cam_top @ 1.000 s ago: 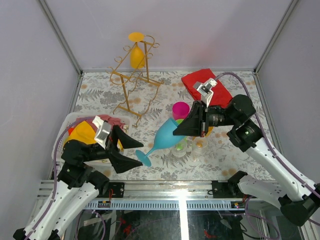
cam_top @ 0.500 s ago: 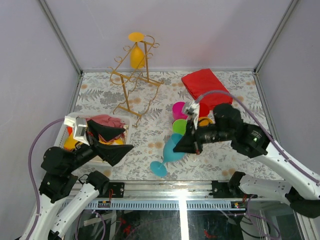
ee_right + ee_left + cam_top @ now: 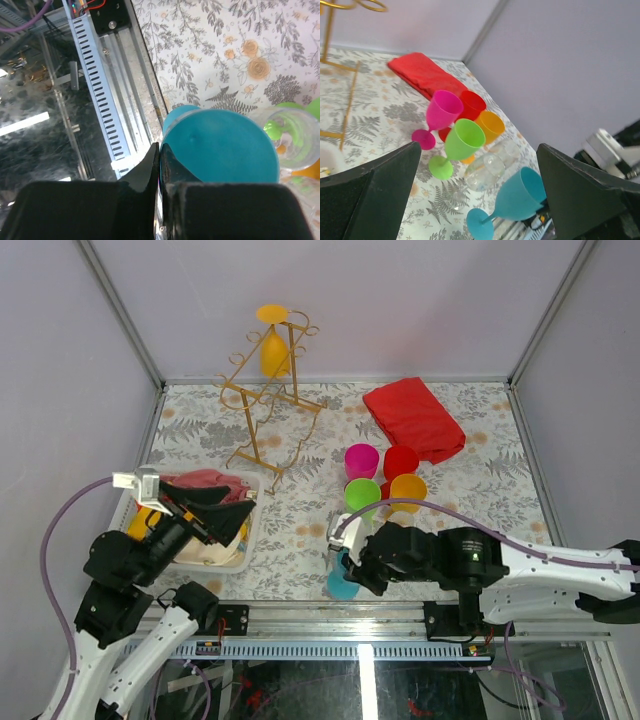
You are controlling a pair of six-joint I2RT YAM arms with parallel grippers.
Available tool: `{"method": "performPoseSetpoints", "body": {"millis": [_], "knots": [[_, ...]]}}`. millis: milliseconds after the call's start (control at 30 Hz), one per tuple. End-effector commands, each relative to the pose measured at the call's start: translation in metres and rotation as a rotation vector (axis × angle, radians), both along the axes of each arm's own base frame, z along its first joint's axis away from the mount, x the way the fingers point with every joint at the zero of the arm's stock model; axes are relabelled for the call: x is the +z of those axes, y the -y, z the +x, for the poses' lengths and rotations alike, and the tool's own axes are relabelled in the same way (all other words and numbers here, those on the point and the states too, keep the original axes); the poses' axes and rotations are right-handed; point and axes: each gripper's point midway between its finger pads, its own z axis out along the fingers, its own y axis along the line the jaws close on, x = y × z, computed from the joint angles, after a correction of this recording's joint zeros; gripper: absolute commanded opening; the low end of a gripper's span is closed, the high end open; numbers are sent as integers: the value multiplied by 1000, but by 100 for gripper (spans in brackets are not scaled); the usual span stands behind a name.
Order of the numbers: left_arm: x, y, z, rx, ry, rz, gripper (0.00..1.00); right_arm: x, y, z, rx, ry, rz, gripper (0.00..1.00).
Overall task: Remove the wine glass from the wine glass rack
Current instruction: Place the wine glass at the center of the board.
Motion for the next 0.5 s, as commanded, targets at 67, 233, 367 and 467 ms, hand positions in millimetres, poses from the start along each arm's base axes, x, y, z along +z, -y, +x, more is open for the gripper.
{"method": "performPoseSetpoints", "body": {"millis": [67,233,367,467], "knots": [[8,-43,15,259,-62,-79,100,6,-39,22,-35,143,54,0],[5,-58,15,337,-87,-81,100,-2,-64,30,-16,202,57,0],[10,-72,11,391,-75,-105,100,-8,-82,32,0,220,81,0],[12,-78,10,416,-64,-117,100,-13,-93,32,5,222,84,0]]}}
